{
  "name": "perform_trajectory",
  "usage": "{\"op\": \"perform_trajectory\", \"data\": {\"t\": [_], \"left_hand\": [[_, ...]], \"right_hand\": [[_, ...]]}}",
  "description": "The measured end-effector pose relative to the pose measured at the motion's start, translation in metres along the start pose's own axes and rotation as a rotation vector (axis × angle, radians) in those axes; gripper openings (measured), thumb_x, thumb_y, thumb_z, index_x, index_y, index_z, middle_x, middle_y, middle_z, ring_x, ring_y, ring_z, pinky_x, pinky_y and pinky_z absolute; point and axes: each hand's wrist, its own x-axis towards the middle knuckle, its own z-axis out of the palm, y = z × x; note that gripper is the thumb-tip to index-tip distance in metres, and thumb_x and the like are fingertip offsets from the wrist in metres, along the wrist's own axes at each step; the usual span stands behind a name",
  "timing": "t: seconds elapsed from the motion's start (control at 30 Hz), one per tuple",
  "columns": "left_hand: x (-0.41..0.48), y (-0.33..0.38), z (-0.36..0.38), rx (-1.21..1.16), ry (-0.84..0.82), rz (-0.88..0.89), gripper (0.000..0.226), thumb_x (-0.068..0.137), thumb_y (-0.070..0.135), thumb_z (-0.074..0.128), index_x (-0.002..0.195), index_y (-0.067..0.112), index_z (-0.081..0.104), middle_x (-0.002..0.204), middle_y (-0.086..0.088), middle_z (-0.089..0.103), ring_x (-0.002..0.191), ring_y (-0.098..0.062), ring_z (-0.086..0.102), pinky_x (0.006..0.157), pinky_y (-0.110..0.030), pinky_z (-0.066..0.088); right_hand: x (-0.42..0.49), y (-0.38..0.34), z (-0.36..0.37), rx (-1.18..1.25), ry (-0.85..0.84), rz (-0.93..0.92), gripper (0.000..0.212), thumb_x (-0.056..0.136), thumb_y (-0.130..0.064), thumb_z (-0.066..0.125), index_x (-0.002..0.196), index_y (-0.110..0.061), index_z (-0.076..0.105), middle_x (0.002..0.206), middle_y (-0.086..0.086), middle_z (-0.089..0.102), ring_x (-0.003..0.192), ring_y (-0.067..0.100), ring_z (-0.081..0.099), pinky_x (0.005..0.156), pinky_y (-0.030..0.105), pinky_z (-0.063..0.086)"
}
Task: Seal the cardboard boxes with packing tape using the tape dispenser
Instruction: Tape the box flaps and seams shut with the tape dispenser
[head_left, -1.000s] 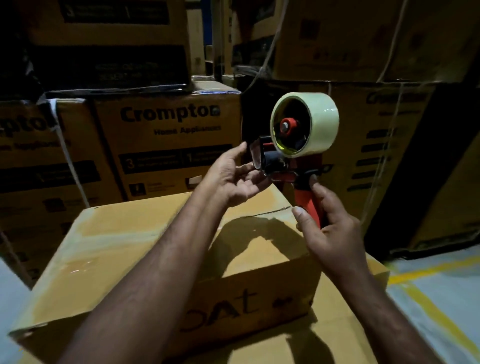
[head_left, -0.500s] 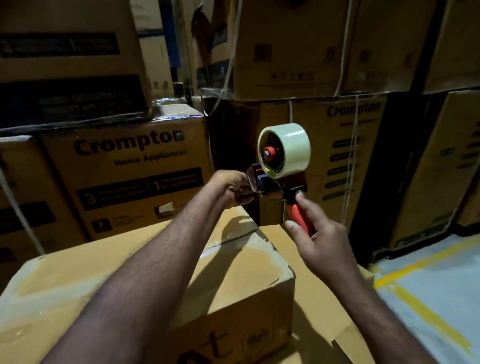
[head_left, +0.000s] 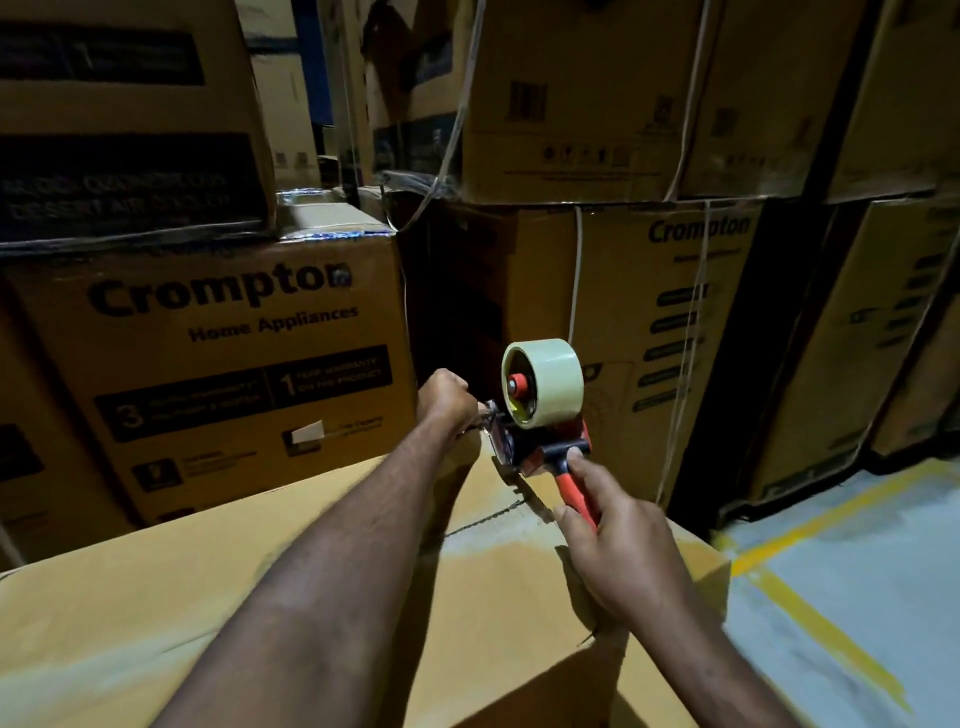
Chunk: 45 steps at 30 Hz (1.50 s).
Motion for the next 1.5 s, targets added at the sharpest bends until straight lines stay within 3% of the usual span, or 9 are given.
{"op": "perform_trajectory", "data": {"t": [0.2, 0.33, 0.53, 0.8, 0.93, 1.0, 1.13, 1.23, 1.5], "left_hand": [[0.013, -0.009, 0.01, 0.026, -0.027, -0.03, 0.018, 0.087, 0.01, 0.077, 0.079, 0.015, 0.061, 0.087, -0.005, 0.073, 0.081, -0.016, 0.071, 0.072, -0.036, 0.064], [0.021, -0.011, 0.009, 0.07, -0.018, -0.047, 0.009, 0.086, 0.013, 0.078, 0.084, 0.012, 0.069, 0.086, -0.004, 0.073, 0.079, -0.017, 0.071, 0.071, -0.037, 0.064], [0.026, -0.017, 0.009, 0.206, 0.007, 0.048, 0.011, 0.092, 0.01, 0.066, 0.082, 0.014, 0.067, 0.086, -0.005, 0.069, 0.079, -0.02, 0.069, 0.07, -0.038, 0.064], [0.029, -0.028, 0.013, 0.492, -0.225, 0.111, 0.01, 0.096, 0.023, 0.061, 0.094, 0.019, 0.071, 0.092, -0.001, 0.069, 0.078, -0.016, 0.065, 0.058, -0.028, 0.05], [0.028, -0.033, 0.004, 0.732, -0.14, 0.185, 0.01, 0.094, 0.032, 0.063, 0.099, 0.024, 0.066, 0.096, -0.001, 0.063, 0.087, -0.02, 0.062, 0.084, -0.042, 0.056], [0.032, -0.031, -0.004, 0.745, -0.108, 0.341, 0.011, 0.095, 0.028, 0.064, 0.105, 0.027, 0.069, 0.104, 0.005, 0.064, 0.093, -0.015, 0.06, 0.087, -0.039, 0.054], [0.02, -0.01, -0.005, 0.344, -0.452, 0.4, 0.013, 0.098, 0.023, 0.066, 0.107, 0.027, 0.074, 0.098, 0.014, 0.065, 0.092, -0.004, 0.061, 0.085, -0.029, 0.05], [0.017, -0.012, 0.008, 0.459, -0.661, 0.317, 0.017, 0.099, 0.026, 0.062, 0.087, 0.027, 0.075, 0.094, 0.011, 0.069, 0.092, -0.01, 0.062, 0.086, -0.032, 0.046], [0.028, -0.025, 0.02, 0.645, -0.679, 0.321, 0.019, 0.097, 0.039, 0.062, 0.096, 0.023, 0.074, 0.103, 0.004, 0.068, 0.094, -0.013, 0.061, 0.097, -0.039, 0.05]], "right_hand": [[0.01, -0.003, 0.003, -0.017, 0.001, 0.049, 0.061, 0.098, -0.041, 0.058, 0.153, -0.043, 0.031, 0.125, -0.001, 0.066, 0.092, 0.011, 0.06, 0.075, 0.023, 0.052], [0.012, -0.007, 0.006, -0.034, -0.009, 0.043, 0.061, 0.098, -0.041, 0.058, 0.153, -0.043, 0.03, 0.13, -0.002, 0.063, 0.103, 0.014, 0.063, 0.083, 0.029, 0.057], [0.017, -0.009, 0.008, -0.062, -0.028, 0.031, 0.059, 0.1, -0.041, 0.056, 0.153, -0.042, 0.03, 0.128, -0.001, 0.063, 0.092, 0.011, 0.058, 0.082, 0.029, 0.057], [0.018, -0.006, 0.004, -0.061, -0.047, 0.093, 0.057, 0.099, -0.041, 0.056, 0.15, -0.045, 0.03, 0.127, 0.002, 0.063, 0.094, 0.014, 0.062, 0.077, 0.028, 0.056], [0.012, -0.006, 0.003, -0.081, -0.042, 0.084, 0.057, 0.1, -0.041, 0.055, 0.149, -0.046, 0.026, 0.129, 0.002, 0.063, 0.099, 0.016, 0.065, 0.081, 0.03, 0.059], [0.008, -0.007, 0.003, -0.093, -0.047, 0.063, 0.059, 0.101, -0.039, 0.054, 0.151, -0.046, 0.025, 0.128, 0.002, 0.064, 0.102, 0.017, 0.065, 0.081, 0.029, 0.058], [0.007, -0.009, 0.003, -0.124, -0.05, 0.033, 0.06, 0.101, -0.038, 0.055, 0.152, -0.044, 0.024, 0.127, 0.002, 0.065, 0.103, 0.019, 0.066, 0.081, 0.03, 0.057], [0.008, -0.005, 0.003, -0.121, -0.053, 0.061, 0.059, 0.1, -0.04, 0.055, 0.15, -0.048, 0.024, 0.125, 0.003, 0.065, 0.097, 0.017, 0.066, 0.078, 0.029, 0.058], [0.018, -0.001, -0.003, -0.081, -0.111, 0.125, 0.058, 0.1, -0.035, 0.053, 0.149, -0.048, 0.024, 0.126, 0.004, 0.06, 0.072, 0.002, 0.053, 0.051, 0.013, 0.039]]}}
